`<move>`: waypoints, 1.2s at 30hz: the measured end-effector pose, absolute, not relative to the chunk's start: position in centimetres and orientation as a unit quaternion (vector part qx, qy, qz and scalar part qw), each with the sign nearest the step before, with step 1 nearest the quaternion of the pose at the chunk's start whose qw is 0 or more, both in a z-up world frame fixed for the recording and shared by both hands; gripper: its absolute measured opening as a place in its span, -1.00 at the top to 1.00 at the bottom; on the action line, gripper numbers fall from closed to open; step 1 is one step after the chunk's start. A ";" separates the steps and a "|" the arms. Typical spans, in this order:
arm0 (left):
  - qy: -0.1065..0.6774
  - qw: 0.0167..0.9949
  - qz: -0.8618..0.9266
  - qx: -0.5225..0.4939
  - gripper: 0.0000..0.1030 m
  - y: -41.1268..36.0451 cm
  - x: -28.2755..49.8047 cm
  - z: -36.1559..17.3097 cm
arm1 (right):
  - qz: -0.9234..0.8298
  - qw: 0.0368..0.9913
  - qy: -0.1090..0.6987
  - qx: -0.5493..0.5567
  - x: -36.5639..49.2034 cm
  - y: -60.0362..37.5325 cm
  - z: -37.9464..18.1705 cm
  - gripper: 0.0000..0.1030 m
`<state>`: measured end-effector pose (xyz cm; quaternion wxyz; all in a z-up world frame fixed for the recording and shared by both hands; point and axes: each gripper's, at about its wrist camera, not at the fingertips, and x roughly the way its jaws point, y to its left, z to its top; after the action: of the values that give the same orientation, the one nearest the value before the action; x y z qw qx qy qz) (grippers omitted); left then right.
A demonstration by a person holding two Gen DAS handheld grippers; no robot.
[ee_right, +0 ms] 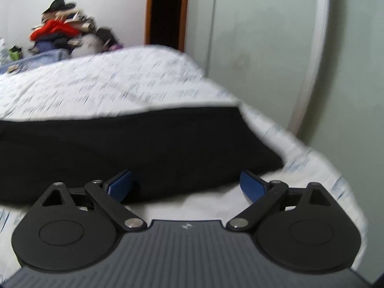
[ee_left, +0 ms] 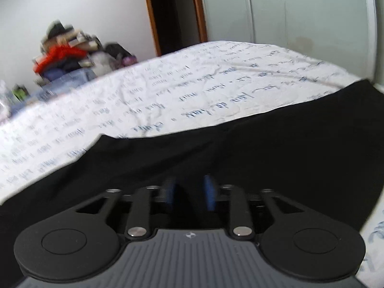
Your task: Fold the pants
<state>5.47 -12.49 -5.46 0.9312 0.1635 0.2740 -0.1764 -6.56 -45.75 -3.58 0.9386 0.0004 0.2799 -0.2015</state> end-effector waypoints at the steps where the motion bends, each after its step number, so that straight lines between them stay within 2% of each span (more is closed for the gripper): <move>1: 0.261 0.935 -0.160 0.176 -0.33 -12.7 5.1 -5.6 | -0.203 0.940 0.274 -0.014 -6.6 -46.1 -2.9 -0.84; 2: 0.248 0.940 -0.143 0.186 -0.66 -12.8 5.0 -5.8 | -0.206 0.940 0.269 -0.031 -6.0 -46.3 -2.3 -0.84; 3: 0.243 0.942 -0.137 0.188 -0.69 -12.8 4.9 -5.9 | -0.206 0.941 0.265 -0.049 -4.8 -46.6 -1.9 -0.84; 9: 0.264 0.933 -0.176 0.171 -0.70 -12.3 5.6 -4.3 | -0.087 0.954 0.278 -0.067 0.9 -46.6 -0.7 -0.84; 11: 0.269 0.929 -0.189 0.167 -0.70 -12.3 6.3 -3.5 | -0.061 0.946 0.304 -0.091 2.6 -45.7 -1.4 -0.80; 14: 0.264 0.934 -0.181 0.162 -0.70 -12.2 8.0 -2.9 | -0.067 0.936 0.338 -0.073 4.7 -48.0 -3.1 -0.79; 16: 0.271 0.933 -0.178 0.159 -0.70 -12.1 9.7 -3.0 | -0.078 0.939 0.334 -0.015 5.3 -50.6 -3.4 -0.79; 20: 0.312 0.923 -0.147 0.168 -0.72 -12.4 14.2 -4.8 | -0.148 0.930 0.336 -0.002 5.0 -54.4 -3.2 -0.87; 22: 0.318 0.928 -0.138 0.135 -0.72 -11.7 15.3 -4.6 | -0.198 0.922 0.333 0.007 4.5 -55.0 -2.8 -0.82; 24: 0.315 0.934 -0.113 0.127 -0.71 -11.3 15.4 -4.1 | -0.216 0.924 0.315 -0.018 3.9 -53.1 -2.0 -0.67; 29: 0.283 0.940 -0.118 0.150 -0.71 -10.4 12.9 -2.9 | -0.020 0.958 0.279 -0.062 2.5 -43.3 0.5 -0.63; 30: 0.280 0.940 -0.120 0.153 -0.71 -10.3 12.5 -2.9 | 0.023 0.957 0.281 -0.069 2.7 -41.4 0.5 -0.58; 33: 0.286 0.935 -0.122 0.172 -0.71 -10.2 12.4 -3.5 | 0.134 0.940 0.301 -0.089 4.2 -36.2 -0.3 -0.25; 35: 0.299 0.930 -0.103 0.187 -0.71 -10.4 13.6 -4.1 | 0.175 0.925 0.321 -0.105 6.0 -33.8 -1.5 0.16; 36: 0.304 0.929 -0.099 0.185 -0.72 -10.3 14.5 -4.4 | 0.185 0.917 0.334 -0.112 6.8 -33.0 -2.1 0.28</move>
<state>14.48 -10.32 -4.37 0.9294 0.1845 0.3039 -0.0992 6.79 -33.00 -2.05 0.9174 -0.1121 0.3343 0.1848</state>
